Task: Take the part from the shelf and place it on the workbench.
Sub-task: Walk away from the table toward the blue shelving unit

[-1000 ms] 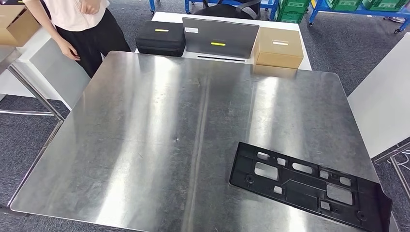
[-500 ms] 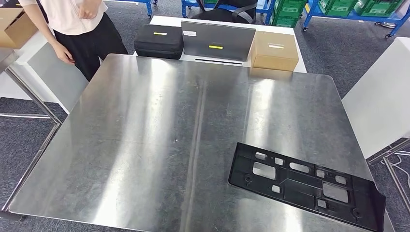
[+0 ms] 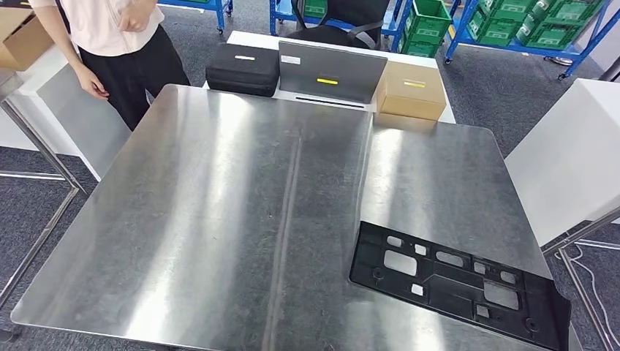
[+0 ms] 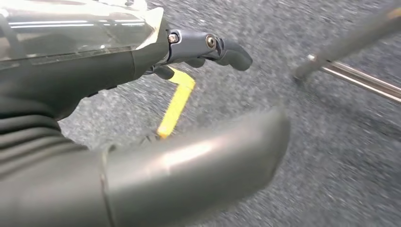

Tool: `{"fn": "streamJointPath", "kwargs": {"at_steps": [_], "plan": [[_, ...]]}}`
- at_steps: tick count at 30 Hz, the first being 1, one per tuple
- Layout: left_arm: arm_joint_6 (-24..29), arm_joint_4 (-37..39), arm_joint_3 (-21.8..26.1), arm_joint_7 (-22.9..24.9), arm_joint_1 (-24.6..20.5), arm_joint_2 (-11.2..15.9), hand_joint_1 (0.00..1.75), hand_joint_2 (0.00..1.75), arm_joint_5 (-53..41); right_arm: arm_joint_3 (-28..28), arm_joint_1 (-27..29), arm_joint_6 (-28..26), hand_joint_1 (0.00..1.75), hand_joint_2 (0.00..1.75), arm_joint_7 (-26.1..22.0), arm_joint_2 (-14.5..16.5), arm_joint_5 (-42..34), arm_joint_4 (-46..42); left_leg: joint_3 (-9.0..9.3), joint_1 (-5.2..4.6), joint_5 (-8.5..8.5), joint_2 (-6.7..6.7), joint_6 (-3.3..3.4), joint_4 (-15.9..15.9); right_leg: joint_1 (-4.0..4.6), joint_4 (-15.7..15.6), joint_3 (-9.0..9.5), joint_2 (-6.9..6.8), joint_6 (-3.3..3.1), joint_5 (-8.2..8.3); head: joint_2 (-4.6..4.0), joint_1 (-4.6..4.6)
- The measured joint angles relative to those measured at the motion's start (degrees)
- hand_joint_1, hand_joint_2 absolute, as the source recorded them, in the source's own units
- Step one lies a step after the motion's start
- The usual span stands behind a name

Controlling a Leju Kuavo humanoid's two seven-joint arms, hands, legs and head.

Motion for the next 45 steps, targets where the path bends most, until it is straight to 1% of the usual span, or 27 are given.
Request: {"fn": "streamJointPath", "kwargs": {"at_steps": [2,3,5,7,8,9,10,11,12,13,14,19,22,28,30,32,33,34,35,37,39,42,45], "plan": [[-0.35,0.01,0.00,-0.22,-0.56,-0.25,0.00,1.75,-0.04,1.26,0.85,0.00,0.00,0.00,4.06,-0.83,0.11,0.01,-0.14,-0.15,0.12,-0.08,0.29,0.00,-0.04,-0.06,0.01,0.03,0.01,-0.01,0.00,0.01],[-0.44,0.01,0.00,-0.24,-0.67,-0.34,0.00,1.75,-0.14,1.98,1.29,0.00,0.00,0.00,6.01,-1.21,0.15,0.09,-0.19,-0.19,0.17,-0.14,0.40,0.01,-0.05,-0.11,0.02,0.05,-0.10,0.06,0.00,0.01],[-0.55,0.03,0.00,-0.15,-0.69,-0.46,0.00,1.75,-0.43,3.07,2.36,0.00,0.00,0.00,9.71,-1.92,0.08,0.44,-0.29,-0.33,0.15,-0.32,0.49,0.01,-0.05,-0.20,0.04,0.08,-0.51,0.31,0.00,0.06],[-0.57,0.05,0.00,-0.05,-0.58,-0.54,0.00,1.75,-0.68,3.53,3.76,0.00,0.00,0.00,12.13,-2.51,0.44,1.40,-0.43,-0.53,0.06,-0.46,0.59,0.00,-0.01,-0.24,0.02,0.08,-0.92,0.62,0.00,0.28],[-0.57,0.06,0.00,-0.03,-0.49,-0.56,0.00,1.75,-0.75,3.85,4.72,0.00,0.00,0.00,12.79,-2.67,0.67,2.35,-0.51,-0.79,0.02,-0.51,0.63,0.00,-0.04,-0.25,-0.03,0.09,-0.80,0.92,0.00,0.49],[-0.61,0.08,0.00,-0.02,-0.36,-0.57,0.00,1.75,-0.84,4.30,5.71,0.00,0.00,0.00,13.31,-2.70,0.99,3.48,-0.60,-1.16,-0.04,-0.57,0.79,0.02,-0.22,-0.27,-0.15,0.14,-0.11,1.77,0.00,0.67],[-0.78,0.09,0.00,-0.02,-0.16,-0.57,0.00,1.75,-0.95,4.81,6.72,-0.01,0.00,0.00,13.77,-2.55,1.08,4.76,-0.71,-1.72,-0.10,-0.63,1.03,0.13,-0.61,-0.38,-0.30,0.26,1.50,3.46,0.00,0.85],[-1.13,0.10,0.00,0.03,0.13,-0.48,0.00,1.75,-1.05,5.31,7.53,-0.01,0.00,0.00,14.11,-2.35,1.09,5.97,-0.82,-2.30,-0.17,-0.67,1.26,0.23,-1.16,-0.46,-0.46,0.38,3.43,4.74,0.00,0.84],[-1.59,0.10,0.00,0.13,0.46,-0.31,0.00,1.75,-1.16,5.70,8.07,-0.02,0.00,0.00,14.34,-2.18,1.09,7.02,-0.90,-2.78,-0.24,-0.70,1.49,0.33,-1.70,-0.49,-0.64,0.51,5.20,5.94,0.00,0.77],[-2.10,0.10,0.00,0.27,0.78,-0.09,0.00,1.75,-1.24,5.98,8.40,-0.04,0.00,0.00,14.49,-2.12,1.09,7.92,-0.97,-3.10,-0.27,-0.70,1.59,0.41,-2.11,-0.47,-0.78,0.59,6.38,6.48,0.00,0.71],[-2.52,0.10,0.00,0.45,1.05,0.15,0.00,1.75,-1.28,6.20,8.56,-0.05,0.00,0.00,14.59,-2.21,1.09,8.67,-1.00,-3.24,-0.27,-0.70,1.60,0.41,-2.32,-0.34,-0.86,0.58,6.68,6.15,0.00,0.67],[-3.29,0.09,0.00,0.81,1.97,0.73,0.00,1.75,-1.37,6.92,9.07,-0.07,0.00,0.00,14.90,-2.72,1.08,10.18,-1.05,-3.22,-0.32,-0.77,1.51,0.39,-2.37,0.01,-1.06,0.48,6.33,5.96,0.00,0.73],[-3.31,0.10,0.00,0.84,2.41,0.87,0.00,1.75,-1.37,7.35,9.45,-0.07,0.00,0.00,15.11,-2.84,1.08,10.65,-1.07,-3.20,-0.38,-0.77,1.42,0.37,-2.36,0.16,-1.14,0.47,6.26,5.75,0.00,0.72],[-3.38,0.11,0.00,0.98,2.53,0.91,0.00,1.75,-1.83,7.79,10.04,-0.07,0.00,0.00,18.35,-2.84,1.08,10.59,-1.07,-3.20,-0.46,-0.77,1.30,0.35,-2.36,0.33,-1.22,0.45,6.13,5.60,0.00,0.73],[-3.48,0.11,0.00,1.34,2.54,0.89,0.00,1.75,-2.17,7.29,9.88,-0.06,0.00,0.00,18.69,-2.78,0.83,10.94,-1.07,-3.19,-0.48,-0.77,1.28,0.35,-2.36,0.36,-1.25,0.45,6.12,5.59,0.00,0.73],[-3.72,0.11,-0.01,1.69,2.54,0.89,0.00,1.75,-2.49,6.07,9.18,0.21,0.00,0.87,17.44,-3.21,-0.55,13.07,-1.07,-3.17,-0.48,-0.77,1.27,0.34,-2.36,0.38,-1.27,0.45,6.09,5.58,0.00,0.74],[-3.88,0.11,-0.01,1.76,2.54,0.90,0.00,1.75,-2.66,5.22,8.70,0.92,0.00,1.31,15.94,-3.72,-2.04,14.94,-1.06,-3.16,-0.48,-0.77,1.27,0.34,-2.35,0.38,-1.27,0.45,6.08,5.56,0.00,0.73],[-4.12,0.11,-0.02,1.80,2.55,0.91,0.00,1.31,-2.92,4.31,8.24,2.53,0.00,1.75,13.89,-4.33,-3.97,17.06,-1.06,-3.16,-0.48,-0.77,1.27,0.34,-2.35,0.39,-1.27,0.45,6.06,5.56,0.00,0.74],[-4.47,0.11,-0.03,1.82,2.57,0.94,0.00,0.87,-3.34,3.36,7.84,5.15,0.00,1.75,11.43,-5.04,-6.18,19.19,-1.06,-3.15,-0.48,-0.77,1.27,0.34,-2.35,0.39,-1.27,0.45,6.05,5.55,0.00,0.75],[-5.82,0.11,-0.23,2.32,2.67,1.07,0.00,0.00,-4.76,1.27,7.27,12.42,0.00,1.75,6.12,-6.45,-10.41,23.22,-1.07,-3.16,-0.48,-0.77,1.27,0.34,-2.35,0.41,-1.27,0.45,6.05,5.55,0.00,0.75],[-7.83,0.11,-0.89,3.61,2.83,1.26,0.00,0.00,-6.58,-0.71,6.76,17.40,0.00,1.75,2.46,-7.58,-12.89,26.93,-1.07,-3.17,-0.48,-0.77,1.27,0.35,-2.34,0.45,-1.28,0.45,6.05,5.55,0.00,0.74],[-9.78,0.11,-1.98,5.15,3.02,1.47,0.00,0.00,-7.99,-2.63,5.89,18.63,0.00,1.75,0.87,-8.55,-13.95,31.09,-1.07,-3.17,-0.48,-0.77,1.26,0.35,-2.34,0.49,-1.31,0.45,6.04,5.54,0.00,0.74],[-9.90,0.11,-2.85,5.72,3.14,1.63,0.00,0.00,-9.13,-3.59,5.24,19.91,0.00,1.75,-0.26,-9.29,-14.15,34.03,-1.07,-3.16,-0.48,-0.77,1.26,0.34,-2.33,0.53,-1.31,0.45,5.96,5.49,0.00,0.74]]}}
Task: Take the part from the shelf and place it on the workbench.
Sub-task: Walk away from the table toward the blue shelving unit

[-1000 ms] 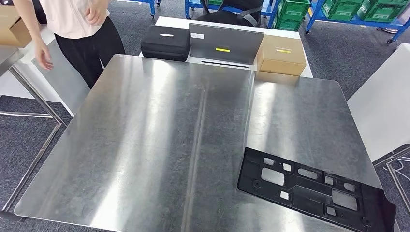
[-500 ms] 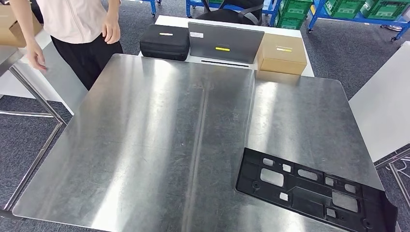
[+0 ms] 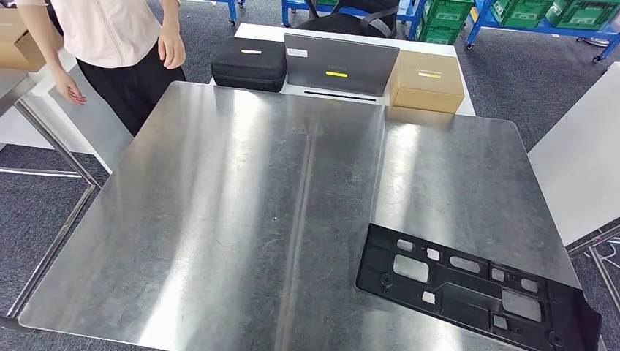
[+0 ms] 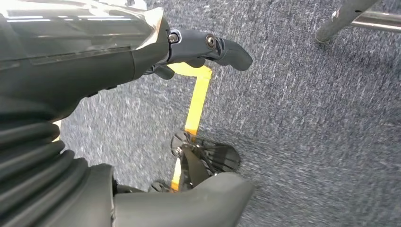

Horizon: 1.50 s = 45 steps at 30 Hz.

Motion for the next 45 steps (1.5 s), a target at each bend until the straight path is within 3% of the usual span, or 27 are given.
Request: {"fn": "streamJointPath", "kwargs": {"at_steps": [7,15,19,31,37,39,41,42,43,44,45], "plan": [[0.08,0.00,-1.61,1.03,0.15,0.60,0.00,0.00,-1.51,-0.57,-1.11,2.62,0.00,1.75,-1.83,-1.06,0.96,5.09,0.00,0.02,0.00,0.00,-0.01,0.00,0.05,0.04,-0.01,0.00,-0.02,-0.02,0.00,-0.01],[0.17,0.00,-3.75,3.39,0.30,1.50,0.00,0.00,-5.05,-0.26,-2.56,4.26,0.00,1.75,0.61,-1.08,2.81,7.97,0.00,0.04,0.00,0.00,-0.01,0.00,0.07,0.07,-0.02,0.00,-0.05,-0.04,0.00,0.00],[-0.36,0.00,-5.06,4.04,0.36,2.04,0.00,0.00,-6.54,0.55,-3.18,4.21,0.00,0.00,1.29,-0.42,3.93,8.79,0.00,0.05,0.00,0.00,-0.01,0.00,0.09,0.08,-0.02,0.00,-0.06,-0.04,0.00,-0.01],[-2.77,0.00,-6.79,2.76,0.86,4.07,0.00,0.00,-8.02,1.90,-4.39,4.60,0.00,0.00,1.94,0.39,4.33,9.96,-0.02,-0.30,-0.11,-0.01,0.09,0.11,-0.12,0.02,-0.05,-0.01,-0.01,0.00,0.00,-0.01],[-3.44,0.00,-7.59,2.18,1.12,4.70,0.00,0.00,-9.26,2.20,-4.70,4.05,0.00,0.00,2.37,0.68,3.88,10.13,0.00,-0.84,-0.06,-0.05,1.06,-0.10,-0.79,0.28,-0.12,-0.01,0.56,-0.22,0.00,-0.02],[-3.60,0.00,-7.96,2.10,1.10,4.75,0.00,0.00,-9.76,2.21,-4.80,3.95,0.00,0.00,2.42,0.73,3.78,10.16,-0.07,-0.61,0.33,0.00,1.61,-0.44,-0.86,4.09,-1.73,0.04,-0.03,-2.51,0.00,0.08],[-3.72,0.00,-8.24,2.02,1.09,4.78,0.00,0.00,-10.06,2.21,-4.81,3.92,0.00,0.00,2.51,0.74,3.74,10.20,-0.34,-0.60,0.49,0.05,1.87,-0.49,-0.68,12.39,-5.76,0.16,-1.02,-6.42,0.00,0.15],[-3.78,0.00,-8.34,1.99,1.10,4.79,0.00,0.00,-10.22,2.21,-4.78,3.92,0.00,0.00,2.56,0.74,3.73,10.22,-0.46,-0.71,0.54,0.03,1.93,-0.48,-0.51,16.43,-7.84,0.23,-1.20,-7.83,0.00,0.13],[-3.85,0.00,-8.45,1.97,1.13,4.78,0.00,0.00,-10.36,2.21,-4.75,3.91,0.00,0.00,2.60,0.74,3.71,10.23,-0.54,-0.84,0.58,-0.01,1.94,-0.46,-0.33,18.80,-9.13,0.28,-1.12,-8.25,0.00,0.13],[-3.94,0.00,-8.59,1.96,1.16,4.78,0.00,0.00,-10.51,2.21,-4.73,3.91,0.00,0.00,2.63,0.73,3.69,10.25,-0.58,-0.95,0.62,-0.09,1.92,-0.44,-0.14,18.88,-9.33,0.32,-0.84,-7.61,0.00,0.13],[-4.02,0.00,-8.76,1.93,1.19,4.78,0.00,0.00,-10.62,2.21,-4.72,3.90,0.00,0.00,2.66,0.72,3.67,10.26,-0.57,-1.02,0.67,-0.18,1.85,-0.42,-0.06,16.68,-8.44,0.34,-0.47,-6.14,0.00,0.11]]}}
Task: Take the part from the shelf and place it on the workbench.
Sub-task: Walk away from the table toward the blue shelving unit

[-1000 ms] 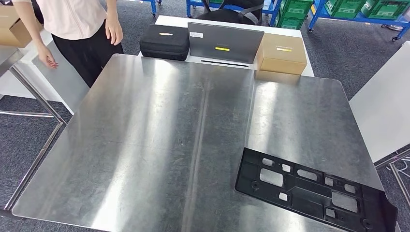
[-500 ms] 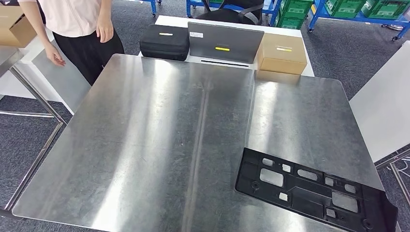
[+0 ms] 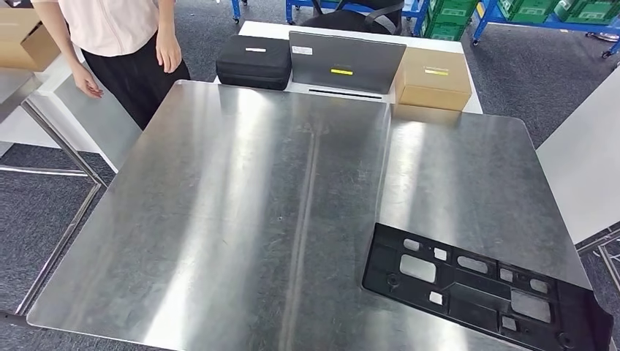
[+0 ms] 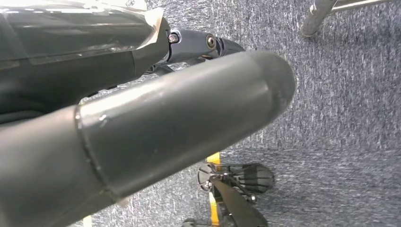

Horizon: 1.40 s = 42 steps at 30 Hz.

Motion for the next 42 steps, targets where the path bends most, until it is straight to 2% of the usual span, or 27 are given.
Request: {"fn": "streamJointPath", "kwargs": {"at_steps": [2,4,6,8,10,12,13,14,15,17,18,19,22,24,25,27,28,29,30,32,33,34,35,36,38,40,42], "plan": [[-0.10,0.00,-0.31,-0.08,0.00,0.00,0.00,0.00,-0.09,0.00,-0.06,-0.02,0.00,0.00,0.02,-0.01,-0.02,0.01,-0.04,-0.10,0.13,-0.15,-0.37,0.08,0.17,-7.83,3.56,0.06,0.26,3.62,0.00,0.02],[-0.12,0.00,-0.45,-0.18,-0.03,0.01,0.00,0.00,-0.13,0.00,-0.10,-0.07,0.00,0.00,0.03,0.00,-0.02,0.01,-0.15,-0.31,0.33,-0.27,-1.04,0.20,0.66,-12.36,5.35,0.23,-0.41,5.80,0.00,-0.07],[-0.12,0.00,-0.50,-0.26,-0.05,0.03,0.00,0.00,-0.15,0.01,-0.14,-0.13,0.00,0.00,0.05,0.00,-0.02,0.02,-0.23,-0.34,0.54,-0.37,-1.90,0.19,1.14,-12.83,4.86,0.33,-1.51,6.33,0.00,-0.24],[-0.12,0.01,-0.56,-0.37,-0.03,0.14,0.00,0.00,-0.19,0.03,-0.25,-0.15,0.00,0.00,0.12,0.18,-0.02,0.06,-0.68,-0.01,-0.29,-0.34,-2.68,0.96,0.72,-13.26,4.54,0.21,-2.86,6.68,0.00,-0.35],[-0.12,0.02,-0.62,-0.45,-0.02,0.18,0.00,0.00,-0.27,0.05,-0.31,-0.17,0.00,0.00,0.27,0.37,-0.02,0.10,-2.41,0.35,-4.18,-0.20,-3.27,5.45,0.40,-13.53,4.25,-0.05,-4.15,7.28,0.00,-0.58],[-0.12,0.02,-0.71,-0.48,0.00,0.14,0.00,0.00,-0.31,0.07,-0.26,-0.18,0.00,0.00,0.46,0.37,0.00,0.10,-4.97,0.54,-8.95,-0.10,-3.80,12.93,0.75,-13.48,3.69,-0.32,-4.76,7.64,0.00,-0.78],[-0.12,0.02,-0.74,-0.48,0.01,0.14,0.00,0.00,-0.31,0.07,-0.22,-0.17,0.00,0.00,0.54,0.37,0.01,0.10,-5.64,0.63,-10.06,-0.09,-4.01,15.62,0.87,-13.45,3.45,-0.44,-4.82,7.75,0.00,-0.78],[-0.12,0.02,-0.79,-0.48,0.03,0.15,0.00,0.00,-0.31,0.07,-0.19,-0.17,0.00,0.00,0.61,0.37,0.01,0.10,-5.34,0.72,-9.95,-0.07,-4.16,16.36,0.94,-13.40,3.31,-0.53,-4.83,7.83,0.00,-0.80],[-0.12,0.02,-0.82,-0.48,0.04,0.15,0.00,0.00,-0.31,0.07,-0.17,-0.17,0.00,0.00,0.65,0.37,0.01,0.10,-3.88,0.83,-8.73,-0.04,-4.23,14.76,0.97,-13.31,3.37,-0.58,-4.78,7.87,0.00,-0.79],[-0.12,0.02,-0.90,-0.48,-0.01,0.15,0.00,0.00,-0.37,0.08,-0.22,-0.17,0.00,0.00,0.72,0.38,0.04,0.10,1.11,0.98,-5.34,0.09,-4.04,6.93,1.03,-12.97,3.50,-0.62,-4.64,7.91,0.00,-0.81],[-0.11,0.02,-0.93,-0.49,-0.04,0.15,0.00,0.00,-0.43,0.10,-0.26,-0.17,0.00,0.00,0.73,0.41,0.09,0.10,3.26,0.93,-4.17,0.15,-3.78,3.21,1.15,-12.78,3.49,-0.62,-4.48,7.98,0.00,-0.79],[-0.11,0.02,-0.95,-0.50,-0.04,0.15,0.00,0.00,-0.49,0.12,-0.31,-0.17,0.00,0.00,0.74,0.43,0.13,0.11,4.50,0.83,-3.65,0.20,-3.52,0.82,1.27,-12.64,3.34,-0.62,-4.24,8.10,0.00,-0.78],[-0.10,0.02,-0.98,-0.58,0.06,0.13,0.00,0.00,-0.57,0.19,-0.36,-0.21,0.00,0.00,0.74,0.48,0.19,0.12,4.60,0.64,-3.23,0.23,-2.66,-0.71,1.52,-12.59,2.78,-0.63,-3.24,8.54,0.00,-0.74],[-0.10,0.02,-0.99,-0.64,0.00,0.02,0.00,0.00,-0.58,0.22,-0.37,-0.27,0.00,0.00,0.80,0.43,0.20,0.12,4.35,0.79,-2.45,0.37,-1.63,-1.45,1.55,-10.82,1.66,-0.46,-2.96,7.29,0.00,-0.64],[-0.10,0.02,-0.99,-0.66,-0.03,-0.04,0.00,0.00,-0.60,0.24,-0.38,-0.29,0.00,0.00,0.86,0.40,0.20,0.12,4.13,0.88,-2.05,0.45,-1.16,-1.75,1.53,-8.16,0.36,-0.34,-3.06,5.74,0.00,-0.57],[-0.10,0.02,-0.98,-0.67,-0.04,-0.07,0.00,0.00,-0.63,0.26,-0.35,-0.31,0.00,0.00,1.07,0.36,0.23,0.12,3.34,0.76,-1.49,0.55,-0.81,-1.75,1.32,-0.24,-3.12,-0.14,-3.29,2.13,0.00,-0.46],[-0.10,0.02,-0.98,-0.67,-0.04,-0.07,0.00,0.00,-0.66,0.27,-0.32,-0.31,0.00,0.00,1.22,0.35,0.25,0.12,2.97,0.73,-1.22,0.57,-0.82,-1.73,1.23,2.93,-4.38,-0.12,-3.14,1.03,0.00,-0.46],[-0.10,0.03,-0.98,-0.67,-0.02,-0.08,0.00,0.00,-0.69,0.28,-0.30,-0.30,0.00,0.00,1.39,0.34,0.25,0.12,2.67,0.73,-0.98,0.56,-0.90,-1.70,1.16,4.15,-4.63,-0.11,-2.77,0.81,0.00,-0.46],[-0.12,0.03,-0.98,-0.67,0.00,-0.13,0.00,0.00,-0.74,0.28,-0.28,-0.25,0.00,0.00,1.53,0.32,0.25,0.12,2.44,0.77,-0.77,0.53,-1.04,-1.65,1.06,2.83,-3.60,-0.11,-2.24,1.55,0.00,-0.45],[-0.18,0.05,-0.99,-0.64,0.01,-0.26,0.00,0.00,-0.86,0.28,-0.34,0.08,0.00,0.00,1.63,0.25,0.19,0.12,2.09,0.85,-0.50,0.46,-1.45,-1.36,0.68,-5.46,1.14,-0.09,-1.20,4.39,0.00,-0.42],[-0.22,0.06,-0.99,-0.62,-0.02,-0.31,0.00,0.00,-0.92,0.28,-0.40,0.49,0.00,0.00,1.56,0.22,0.08,0.13,1.91,0.77,-0.47,0.43,-1.74,-1.11,0.70,-9.50,3.19,0.04,-1.11,5.56,0.00,-0.45],[-0.27,0.07,-0.99,-0.60,-0.05,-0.33,0.00,0.00,-0.98,0.28,-0.46,0.99,0.00,0.00,1.44,0.21,-0.04,0.14,1.72,0.64,-0.41,0.42,-2.07,-0.89,0.76,-12.17,4.41,0.15,-1.33,6.26,0.00,-0.52],[-0.31,0.07,-0.99,-0.58,-0.07,-0.32,0.00,0.00,-1.01,0.28,-0.47,1.54,0.00,0.00,1.30,0.20,-0.18,0.15,1.56,0.52,-0.34,0.41,-2.40,-0.74,0.91,-13.26,4.74,0.27,-1.74,6.48,0.00,-0.57],[-0.35,0.07,-0.99,-0.57,-0.08,-0.31,0.00,0.00,-1.04,0.28,-0.45,2.11,0.00,0.00,1.17,0.17,-0.29,0.16,1.44,0.46,-0.22,0.39,-2.74,-0.68,1.16,-13.20,4.51,0.36,-2.21,6.65,0.00,-0.65],[-0.45,0.07,-0.99,-0.51,-0.02,-0.32,0.00,0.00,-1.06,0.28,-0.38,2.82,0.00,0.00,0.99,0.13,-0.42,0.18,1.10,0.69,-0.42,0.33,-3.22,-0.23,0.84,-13.14,4.31,0.29,-3.06,7.12,0.00,-0.68],[-0.62,0.08,-1.01,-0.47,0.01,-0.33,0.00,0.00,-1.08,0.28,-0.40,3.12,0.00,0.00,0.82,0.11,-0.49,0.19,-0.45,0.92,-3.34,0.28,-3.61,3.28,0.57,-13.21,4.10,0.15,-4.05,7.76,0.00,-0.76],[-0.76,0.09,-1.02,-0.45,0.00,-0.32,0.00,0.00,-1.09,0.28,-0.38,3.25,0.00,0.00,0.68,0.11,-0.50,0.19,-3.44,0.97,-8.01,0.28,-3.94,10.67,0.89,-13.10,3.51,0.00,-4.69,8.26,0.00,-0.81]]}}
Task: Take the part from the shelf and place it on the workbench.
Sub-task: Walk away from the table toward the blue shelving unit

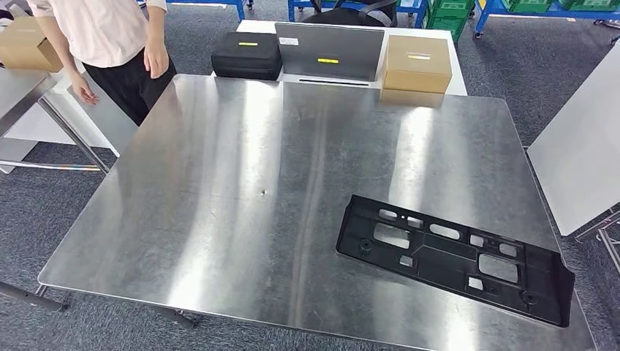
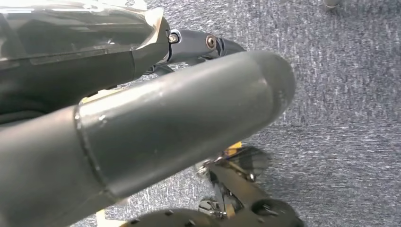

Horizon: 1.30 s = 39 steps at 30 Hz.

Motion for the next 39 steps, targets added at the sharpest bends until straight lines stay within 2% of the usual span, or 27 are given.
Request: {"fn": "streamJointPath", "kwargs": {"at_steps": [1,2,3,5,7,8,11,13,15,16,17,18,19,21,22,24,26,27,28,30,31,32,33,34,37,38,39], "plan": [[-0.05,0.01,0.00,0.01,0.02,0.00,0.00,0.00,0.00,0.00,0.04,0.09,0.00,0.00,-0.03,-0.01,0.00,0.00,-1.20,0.00,-1.49,0.00,-0.08,3.32,0.18,0.09,-0.38,-0.06,-0.15,0.21,0.00,0.01],[-0.15,0.01,0.00,0.01,0.05,0.00,0.00,0.00,0.00,0.00,0.08,0.23,0.00,0.00,-0.02,-0.03,0.02,0.00,-1.64,0.00,-1.94,0.00,-0.05,5.06,0.33,0.21,-0.72,-0.10,-0.19,0.37,0.00,0.02],[-0.27,0.02,0.00,0.02,0.07,-0.01,0.00,0.00,0.01,0.00,0.10,0.41,0.00,0.00,0.01,-0.05,0.06,0.00,-0.95,-0.01,-1.26,0.00,0.10,4.53,0.45,0.35,-0.99,-0.12,-0.17,0.50,0.00,0.02],[-0.45,0.02,0.00,0.02,0.04,-0.01,0.00,0.00,0.01,0.01,0.10,0.79,0.00,0.00,0.15,-0.08,0.24,0.00,3.30,-0.06,2.06,0.00,0.72,-2.20,0.61,0.56,-1.24,-0.11,0.00,0.67,0.00,0.01],[-0.48,0.02,-0.01,0.02,-0.08,0.01,0.00,0.00,0.01,0.03,0.06,0.99,0.00,0.00,0.35,-0.09,0.43,0.00,7.11,-0.33,4.31,-0.02,1.34,-8.98,0.93,0.76,-1.39,-0.12,0.41,0.92,0.00,0.04],[-0.48,0.02,-0.02,0.02,-0.10,0.01,0.00,0.00,0.01,0.06,0.02,1.04,0.00,0.00,0.46,-0.10,0.49,0.00,7.81,-0.51,4.68,-0.03,1.58,-10.52,1.04,0.83,-1.52,-0.13,0.71,1.11,0.00,0.06],[-0.48,0.03,-0.02,0.01,-0.07,-0.02,0.00,0.00,0.01,0.15,-0.01,1.01,0.00,0.00,0.83,-0.19,0.62,0.00,7.28,-0.77,5.63,0.07,2.37,-11.16,1.08,1.01,-2.13,-0.14,1.83,1.51,0.00,0.07],[-0.48,0.04,-0.02,-0.05,-0.19,-0.05,0.00,0.00,-0.03,0.21,0.02,0.80,0.00,0.00,1.01,-0.27,0.70,0.00,6.31,-0.62,6.83,0.25,3.16,-11.62,1.10,3.96,-3.76,-0.02,1.78,-1.02,0.00,0.19],[-0.48,0.04,-0.01,-0.16,-0.29,-0.03,0.00,0.00,-0.07,0.26,0.00,0.55,0.00,0.00,1.05,-0.32,0.78,0.00,4.85,-0.63,7.90,0.34,3.65,-11.68,0.89,11.06,-6.55,0.10,1.22,-5.80,0.00,0.35],[-0.48,0.04,-0.01,-0.21,-0.29,0.00,0.00,0.00,-0.08,0.28,0.00,0.43,0.00,0.00,1.06,-0.31,0.80,0.00,4.09,-0.66,8.44,0.37,3.70,-11.66,0.76,14.84,-7.67,0.11,1.26,-7.65,0.00,0.39],[-0.48,0.04,0.00,-0.24,-0.28,0.01,0.00,0.00,-0.08,0.28,0.00,0.31,0.00,0.00,1.06,-0.32,0.80,0.00,3.37,-0.68,8.95,0.39,3.65,-11.64,0.66,17.14,-7.99,0.11,1.61,-8.41,0.00,0.38],[-0.48,0.04,0.00,-0.26,-0.28,0.02,0.00,0.00,-0.08,0.28,0.01,0.18,0.00,0.00,1.06,-0.34,0.80,0.00,2.68,-0.69,9.47,0.41,3.55,-11.62,0.56,17.55,-7.33,0.11,2.17,-8.23,0.00,0.39],[-0.48,0.04,0.00,-0.27,-0.27,0.00,0.00,0.00,-0.08,0.29,0.00,0.06,0.00,0.00,1.06,-0.39,0.81,0.00,2.06,-0.68,9.96,0.41,3.40,-11.60,0.44,15.52,-5.48,0.11,2.83,-7.17,0.00,0.39],[-0.47,0.04,0.00,-0.28,-0.26,-0.06,0.00,0.00,-0.04,0.39,-0.15,-0.07,0.00,0.00,1.03,-0.55,0.98,0.00,1.00,-0.75,10.91,0.35,2.89,-11.48,0.27,6.79,0.64,0.12,3.65,-4.82,0.00,0.42],[-0.46,0.04,0.00,-0.29,-0.26,-0.09,0.00,0.00,0.01,0.52,-0.26,-0.08,0.00,0.00,1.01,-0.64,1.18,0.00,0.60,-0.83,11.37,0.32,2.55,-11.37,0.36,2.60,3.26,0.21,3.65,-4.20,0.00,0.37],[-0.41,0.04,0.01,-0.32,-0.28,-0.12,0.00,0.00,0.18,0.93,-0.38,-0.08,0.00,0.00,0.96,-0.74,1.69,0.00,0.20,-1.02,12.22,0.32,1.83,-11.21,0.69,-1.58,5.34,0.39,3.09,-4.01,0.00,0.22],[-0.34,0.04,0.05,-0.35,-0.22,-0.08,0.00,0.00,0.35,1.38,-0.33,-0.11,0.00,0.00,0.96,-0.83,2.24,0.01,0.03,-0.83,12.69,0.26,1.14,-11.11,0.51,-1.62,4.59,0.35,2.06,-3.50,0.00,0.11],[-0.31,0.05,0.08,-0.34,-0.14,-0.05,0.00,0.00,0.41,1.57,-0.32,-0.15,0.00,0.00,0.98,-0.86,2.50,0.01,-0.26,-0.67,11.81,0.18,0.83,-10.48,0.29,-1.60,4.29,0.23,1.35,-3.08,0.00,0.04],[-0.30,0.06,0.10,-0.33,-0.06,-0.05,0.00,0.00,0.47,1.76,-0.31,-0.25,0.00,0.00,1.01,-0.92,2.74,0.01,-0.81,-0.50,9.82,0.11,0.55,-8.88,0.06,-1.66,3.89,0.07,0.56,-2.55,0.00,-0.07],[-0.26,0.08,0.15,-0.31,0.03,-0.12,0.00,0.00,0.55,2.15,-0.27,-0.49,0.00,0.00,1.06,-1.03,3.15,0.00,-2.59,-0.27,3.77,0.02,0.03,-2.53,0.01,-1.64,2.72,-0.21,-0.46,-1.45,0.00,-0.32],[-0.20,0.09,0.16,-0.31,0.03,-0.16,0.00,0.00,0.60,2.36,-0.23,-0.63,0.00,0.44,1.07,-1.09,3.33,0.00,-3.46,-0.15,1.34,0.01,-0.24,1.33,0.10,-1.57,2.06,-0.30,-0.63,-0.93,0.00,-0.38],[-0.13,0.09,0.19,-0.30,0.04,-0.18,0.00,0.00,0.64,2.56,-0.20,-0.82,0.00,0.87,1.08,-1.12,3.52,0.00,-3.83,-0.04,0.18,0.01,-0.47,4.34,0.17,-1.47,1.36,-0.36,-0.56,-0.45,0.00,-0.38],[-0.05,0.09,0.21,-0.28,0.04,-0.19,0.00,0.00,0.68,2.76,-0.18,-1.03,0.00,1.31,1.08,-1.15,3.68,0.00,-3.29,0.08,0.33,0.01,-0.62,5.57,0.22,-1.31,0.75,-0.40,-0.42,-0.01,0.00,-0.38],[0.02,0.09,0.22,-0.26,0.05,-0.19,0.00,0.00,0.73,2.92,-0.17,-1.24,0.00,1.75,1.08,-1.16,3.81,0.01,-1.80,0.20,1.35,0.02,-0.69,4.75,0.22,-1.13,0.21,-0.42,-0.21,0.36,0.00,-0.39],[0.11,0.09,0.27,-0.24,-0.04,-0.18,0.00,0.00,0.89,3.37,-0.17,-1.78,0.00,1.75,1.08,-1.20,4.18,0.01,6.63,0.39,4.37,-0.04,-0.48,-6.40,0.29,-0.12,-1.18,-0.41,0.61,1.11,0.00,-0.40],[0.14,0.09,0.28,-0.24,-0.07,-0.19,0.00,0.00,0.92,3.51,-0.20,-1.99,0.00,1.75,1.06,-1.21,4.27,0.00,8.42,0.32,4.47,-0.08,-0.34,-9.33,0.40,0.24,-1.62,-0.42,0.98,1.34,0.00,-0.38],[0.16,0.09,0.30,-0.24,-0.07,-0.21,0.00,0.00,0.92,3.66,-0.23,-2.20,0.00,1.75,1.02,-1.22,4.32,0.00,9.10,0.16,4.21,-0.12,-0.13,-10.77,0.51,0.47,-2.01,-0.44,1.36,1.57,0.00,-0.42]]}}
